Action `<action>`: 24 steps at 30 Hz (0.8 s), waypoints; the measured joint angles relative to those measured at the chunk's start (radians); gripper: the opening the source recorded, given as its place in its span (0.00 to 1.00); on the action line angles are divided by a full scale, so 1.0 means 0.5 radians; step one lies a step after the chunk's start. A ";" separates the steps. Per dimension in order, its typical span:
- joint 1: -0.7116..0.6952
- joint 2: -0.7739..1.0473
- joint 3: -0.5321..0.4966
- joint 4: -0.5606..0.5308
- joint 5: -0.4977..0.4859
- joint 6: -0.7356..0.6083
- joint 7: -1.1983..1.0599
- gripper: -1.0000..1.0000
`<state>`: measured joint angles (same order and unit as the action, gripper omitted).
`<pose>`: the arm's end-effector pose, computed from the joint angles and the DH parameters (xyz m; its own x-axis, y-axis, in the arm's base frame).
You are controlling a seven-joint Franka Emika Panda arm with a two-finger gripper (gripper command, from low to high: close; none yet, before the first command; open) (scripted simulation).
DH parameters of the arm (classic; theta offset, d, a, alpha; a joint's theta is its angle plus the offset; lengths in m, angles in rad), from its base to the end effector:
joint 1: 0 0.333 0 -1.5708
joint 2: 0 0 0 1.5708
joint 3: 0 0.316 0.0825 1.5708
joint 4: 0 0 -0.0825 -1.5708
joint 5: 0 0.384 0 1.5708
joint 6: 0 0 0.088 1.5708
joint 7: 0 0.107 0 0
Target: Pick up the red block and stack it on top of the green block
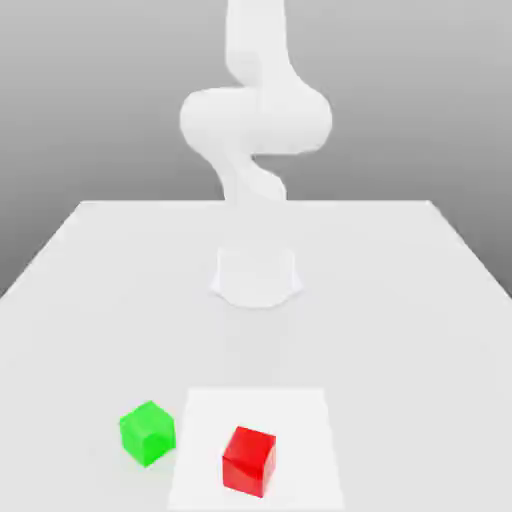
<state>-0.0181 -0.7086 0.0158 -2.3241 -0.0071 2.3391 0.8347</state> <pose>0.3811 0.0010 0.6699 0.4989 -0.7362 0.4573 -0.5593 -0.6766 -0.4789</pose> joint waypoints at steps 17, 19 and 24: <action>-0.155 1.246 0.118 -0.328 -0.101 0.532 0.476 0.50; -0.160 1.390 0.118 -0.367 -0.096 0.595 0.519 0.50; -0.164 1.749 0.125 -0.444 -0.060 0.771 0.595 0.50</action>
<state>-0.1003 0.1657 0.0781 -2.5460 -0.0371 2.7244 1.1323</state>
